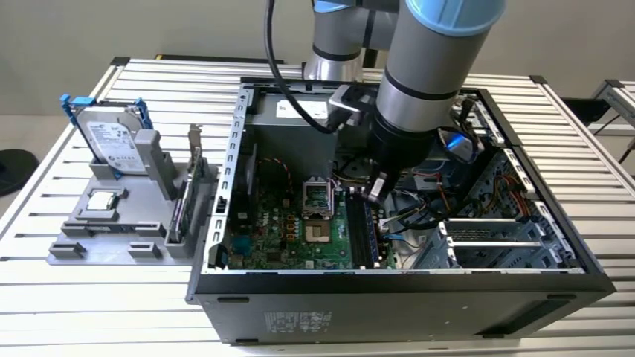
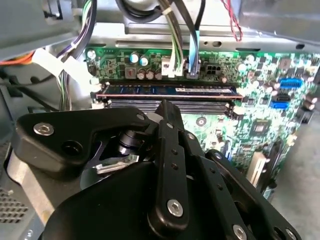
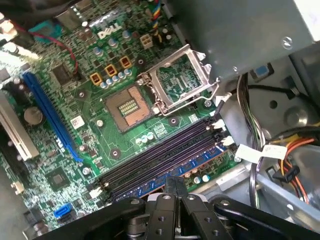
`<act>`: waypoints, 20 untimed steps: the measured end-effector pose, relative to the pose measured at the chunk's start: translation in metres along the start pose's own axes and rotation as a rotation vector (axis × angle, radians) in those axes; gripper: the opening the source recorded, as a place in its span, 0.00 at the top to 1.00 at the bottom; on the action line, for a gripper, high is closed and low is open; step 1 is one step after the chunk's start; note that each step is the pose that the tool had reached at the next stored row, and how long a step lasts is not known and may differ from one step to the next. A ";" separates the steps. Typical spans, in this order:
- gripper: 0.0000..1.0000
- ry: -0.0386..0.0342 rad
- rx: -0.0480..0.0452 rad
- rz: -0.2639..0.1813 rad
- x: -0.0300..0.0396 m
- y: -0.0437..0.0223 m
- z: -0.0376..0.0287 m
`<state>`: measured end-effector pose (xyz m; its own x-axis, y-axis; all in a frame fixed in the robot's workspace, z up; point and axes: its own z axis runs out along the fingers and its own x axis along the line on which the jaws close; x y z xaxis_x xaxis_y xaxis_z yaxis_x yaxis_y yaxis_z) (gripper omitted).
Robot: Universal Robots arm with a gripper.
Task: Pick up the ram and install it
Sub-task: 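Press down the ram until it locks into place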
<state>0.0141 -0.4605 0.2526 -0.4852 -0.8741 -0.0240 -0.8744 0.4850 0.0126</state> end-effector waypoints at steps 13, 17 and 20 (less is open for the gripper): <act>1.00 0.0016 -0.0062 -0.227 0.0001 -0.0001 0.0051; 1.00 0.0018 -0.0081 -0.293 0.0002 -0.0001 0.0064; 1.00 0.0021 -0.0091 -0.329 0.0001 -0.0001 0.0066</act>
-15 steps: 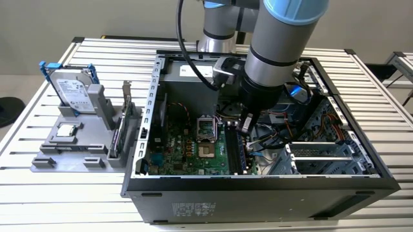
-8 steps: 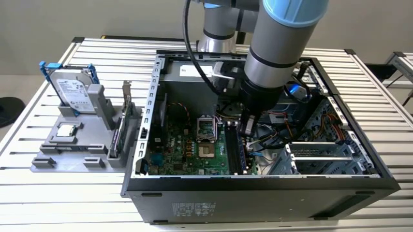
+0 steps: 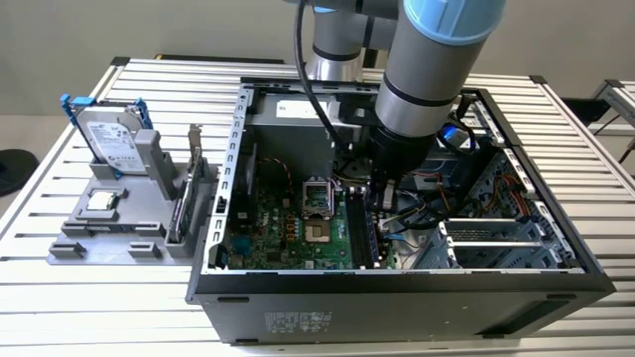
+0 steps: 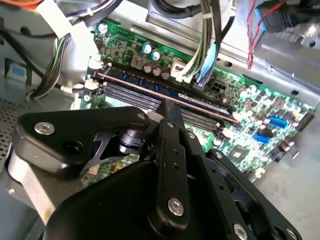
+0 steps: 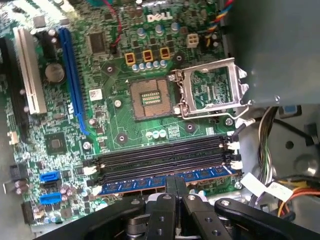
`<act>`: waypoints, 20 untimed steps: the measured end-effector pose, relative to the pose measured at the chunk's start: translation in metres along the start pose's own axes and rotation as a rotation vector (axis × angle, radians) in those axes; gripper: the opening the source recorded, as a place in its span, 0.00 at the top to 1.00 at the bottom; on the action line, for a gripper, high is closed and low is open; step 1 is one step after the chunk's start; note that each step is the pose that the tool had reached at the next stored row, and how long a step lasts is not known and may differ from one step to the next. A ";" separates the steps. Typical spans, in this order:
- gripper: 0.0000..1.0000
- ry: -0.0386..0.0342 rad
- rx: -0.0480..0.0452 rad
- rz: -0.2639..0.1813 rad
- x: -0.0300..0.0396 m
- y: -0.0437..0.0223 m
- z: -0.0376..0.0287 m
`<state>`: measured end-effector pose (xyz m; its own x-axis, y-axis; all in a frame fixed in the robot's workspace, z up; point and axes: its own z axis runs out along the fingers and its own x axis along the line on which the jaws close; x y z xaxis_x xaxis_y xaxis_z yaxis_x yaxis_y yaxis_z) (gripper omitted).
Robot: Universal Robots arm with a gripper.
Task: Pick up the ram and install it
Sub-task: 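Press down the ram until it locks into place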
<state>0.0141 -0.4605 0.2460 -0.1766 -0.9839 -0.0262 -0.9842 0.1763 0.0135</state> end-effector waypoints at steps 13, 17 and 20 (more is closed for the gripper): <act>1.00 0.0003 0.0005 -0.077 -0.0021 -0.0026 0.0183; 1.00 0.0003 0.0004 -0.080 -0.0021 -0.0027 0.0190; 1.00 0.0007 0.0001 -0.080 -0.0017 -0.0027 0.0230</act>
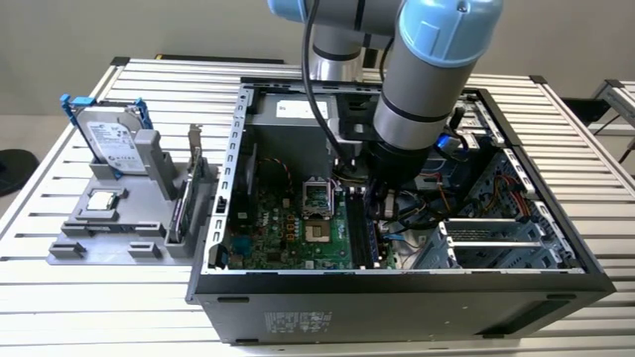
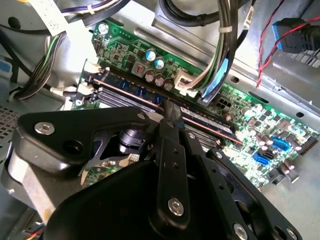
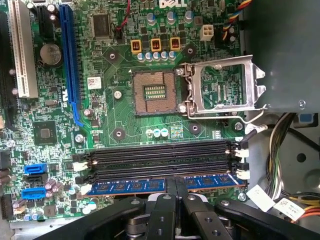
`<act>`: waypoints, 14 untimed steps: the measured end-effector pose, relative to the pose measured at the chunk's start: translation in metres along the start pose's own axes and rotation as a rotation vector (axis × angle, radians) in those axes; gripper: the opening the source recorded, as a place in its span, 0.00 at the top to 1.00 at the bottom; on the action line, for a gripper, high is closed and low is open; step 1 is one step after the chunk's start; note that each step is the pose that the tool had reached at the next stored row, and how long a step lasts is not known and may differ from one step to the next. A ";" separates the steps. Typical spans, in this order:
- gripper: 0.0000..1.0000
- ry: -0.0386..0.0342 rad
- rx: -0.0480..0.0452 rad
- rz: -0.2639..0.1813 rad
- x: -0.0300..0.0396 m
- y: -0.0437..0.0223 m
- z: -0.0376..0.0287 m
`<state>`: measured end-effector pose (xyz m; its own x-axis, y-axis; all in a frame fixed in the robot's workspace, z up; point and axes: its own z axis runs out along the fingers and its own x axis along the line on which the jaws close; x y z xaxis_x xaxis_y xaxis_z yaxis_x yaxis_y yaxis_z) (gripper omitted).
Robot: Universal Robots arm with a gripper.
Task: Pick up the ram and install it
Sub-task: 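Press down the ram until it locks into place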
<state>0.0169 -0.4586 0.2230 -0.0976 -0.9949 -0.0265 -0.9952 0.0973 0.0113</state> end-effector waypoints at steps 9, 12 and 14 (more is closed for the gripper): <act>1.00 -0.0045 0.0000 0.000 -0.0001 0.0000 0.0016; 1.00 -0.0047 0.0000 0.000 -0.0002 -0.0001 0.0016; 1.00 -0.0049 -0.0002 0.000 -0.0002 -0.0001 0.0015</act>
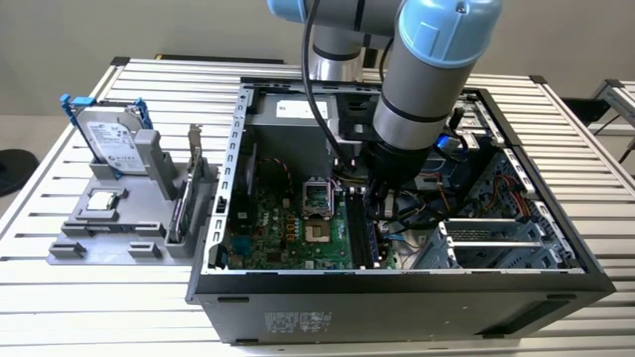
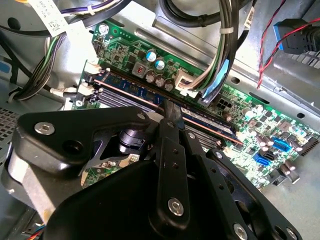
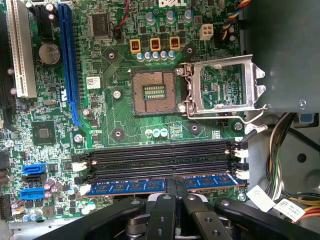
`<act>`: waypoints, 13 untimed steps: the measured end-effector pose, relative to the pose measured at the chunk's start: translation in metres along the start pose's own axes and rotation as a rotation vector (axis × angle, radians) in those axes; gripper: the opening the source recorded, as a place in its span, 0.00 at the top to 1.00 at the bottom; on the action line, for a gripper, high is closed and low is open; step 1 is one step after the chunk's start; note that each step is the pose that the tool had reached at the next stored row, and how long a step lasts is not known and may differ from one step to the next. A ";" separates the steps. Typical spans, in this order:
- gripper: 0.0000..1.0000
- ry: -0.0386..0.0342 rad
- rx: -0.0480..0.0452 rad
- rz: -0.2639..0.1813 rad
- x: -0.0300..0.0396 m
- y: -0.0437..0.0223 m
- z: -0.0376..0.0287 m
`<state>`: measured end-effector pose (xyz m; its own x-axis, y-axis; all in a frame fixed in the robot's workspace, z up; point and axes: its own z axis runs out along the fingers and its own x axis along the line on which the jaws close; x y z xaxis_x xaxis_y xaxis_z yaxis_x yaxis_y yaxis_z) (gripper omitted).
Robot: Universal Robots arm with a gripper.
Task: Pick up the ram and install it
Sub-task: 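Press down the ram until it locks into place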
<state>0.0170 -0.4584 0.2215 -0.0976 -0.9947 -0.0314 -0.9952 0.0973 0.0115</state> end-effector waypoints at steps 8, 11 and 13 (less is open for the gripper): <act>1.00 0.0001 -0.0004 0.000 0.0000 0.0000 -0.0001; 1.00 0.0002 -0.0005 0.000 0.0000 0.0000 -0.0001; 1.00 0.0002 -0.0004 0.000 0.0000 0.0002 -0.0001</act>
<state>0.0167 -0.4584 0.2216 -0.0975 -0.9947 -0.0312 -0.9952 0.0972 0.0119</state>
